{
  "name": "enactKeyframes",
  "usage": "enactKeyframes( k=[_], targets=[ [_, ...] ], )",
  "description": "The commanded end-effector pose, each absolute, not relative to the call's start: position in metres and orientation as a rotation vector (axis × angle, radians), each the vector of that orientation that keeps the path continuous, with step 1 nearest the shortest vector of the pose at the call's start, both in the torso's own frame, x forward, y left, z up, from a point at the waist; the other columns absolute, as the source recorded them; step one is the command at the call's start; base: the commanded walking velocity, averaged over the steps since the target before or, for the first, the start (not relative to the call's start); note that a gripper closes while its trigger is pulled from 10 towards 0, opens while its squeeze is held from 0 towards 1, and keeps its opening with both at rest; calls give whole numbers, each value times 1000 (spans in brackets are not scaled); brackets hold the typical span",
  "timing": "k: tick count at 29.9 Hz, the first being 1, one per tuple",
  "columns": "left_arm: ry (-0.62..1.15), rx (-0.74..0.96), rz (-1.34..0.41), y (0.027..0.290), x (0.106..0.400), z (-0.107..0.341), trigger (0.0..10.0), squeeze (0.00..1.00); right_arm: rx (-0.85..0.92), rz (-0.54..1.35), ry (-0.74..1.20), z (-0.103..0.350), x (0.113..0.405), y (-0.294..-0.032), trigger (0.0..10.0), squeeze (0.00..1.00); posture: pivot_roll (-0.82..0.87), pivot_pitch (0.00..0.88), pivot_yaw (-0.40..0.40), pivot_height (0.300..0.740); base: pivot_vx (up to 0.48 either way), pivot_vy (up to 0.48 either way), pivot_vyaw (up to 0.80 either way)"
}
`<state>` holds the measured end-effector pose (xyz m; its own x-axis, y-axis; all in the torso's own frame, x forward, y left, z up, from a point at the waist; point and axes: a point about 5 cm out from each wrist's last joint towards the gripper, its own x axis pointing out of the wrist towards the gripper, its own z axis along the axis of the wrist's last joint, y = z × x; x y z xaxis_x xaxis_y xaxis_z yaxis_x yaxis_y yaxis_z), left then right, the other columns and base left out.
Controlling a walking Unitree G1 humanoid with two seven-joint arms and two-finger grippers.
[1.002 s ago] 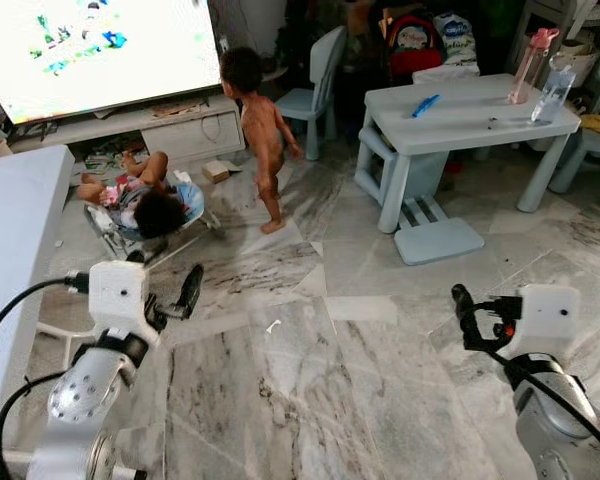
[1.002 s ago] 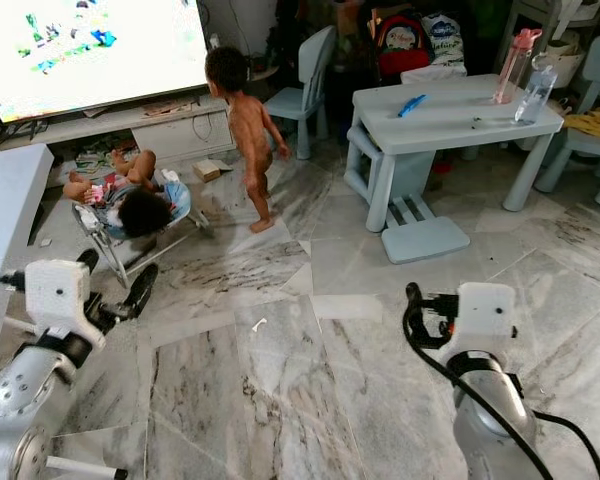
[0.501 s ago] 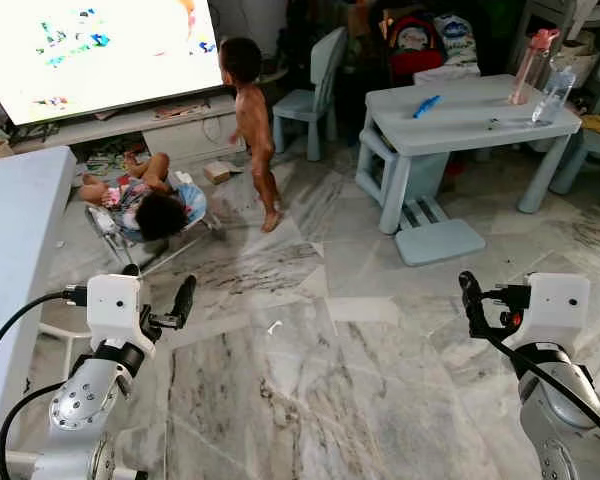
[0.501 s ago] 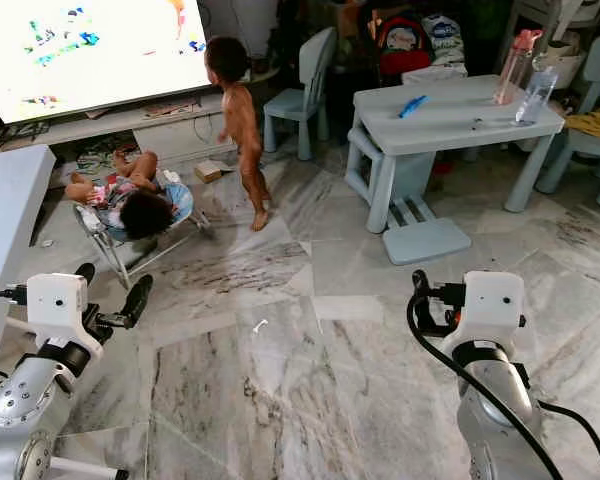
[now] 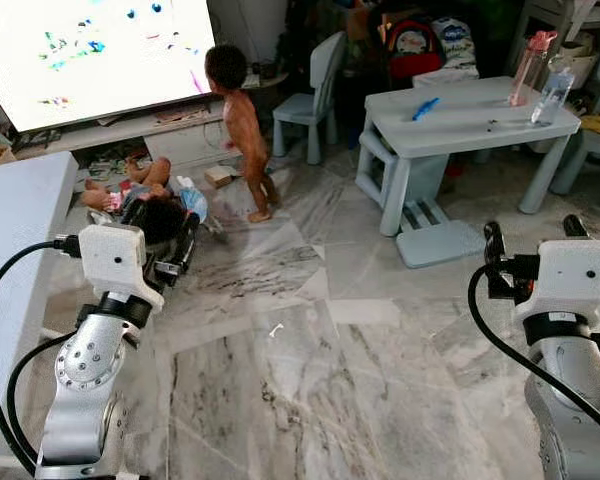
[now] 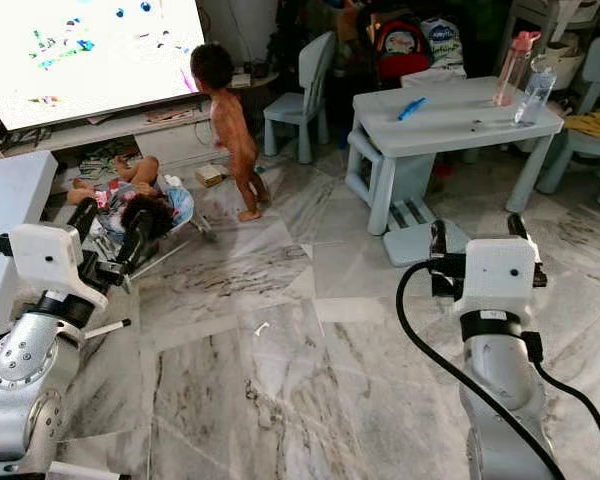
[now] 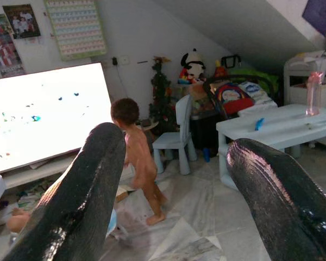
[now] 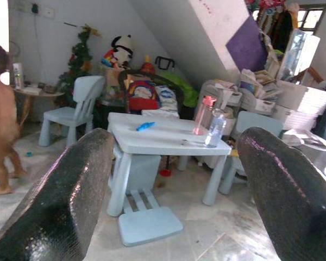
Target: Hang keys on a hook
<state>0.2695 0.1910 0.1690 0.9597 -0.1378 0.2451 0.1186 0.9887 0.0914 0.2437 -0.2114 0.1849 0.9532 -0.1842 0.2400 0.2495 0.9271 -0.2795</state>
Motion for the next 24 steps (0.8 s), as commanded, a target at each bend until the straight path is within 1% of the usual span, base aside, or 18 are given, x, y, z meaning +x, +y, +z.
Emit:
enactKeyframes(
  k=[1, 3, 11, 18, 24],
  targets=[
    [-262, 95, -104, 197, 271, 170, 0, 0, -334, -227, -241, 189, 245, -212, 0, 0, -100, 0, 101, 740, 0, 0, 0],
    [-287, 100, -91, 198, 275, 174, 0, 0, -369, -254, -277, 197, 249, -216, 0, 0, -102, 0, 104, 740, 0, 0, 0],
    [-355, 115, -52, 205, 290, 193, 0, 0, -378, -299, -315, 206, 255, -224, 0, 0, -104, 0, 109, 740, 0, 0, 0],
    [-380, 110, -47, 204, 295, 198, 0, 0, -374, -301, -333, 209, 258, -222, 0, 0, -105, 0, 113, 740, 0, 0, 0],
    [-359, 74, -28, 204, 297, 195, 0, 0, -357, -294, -338, 211, 260, -220, 0, 0, -106, 0, 114, 740, 0, 0, 0]
  ],
)
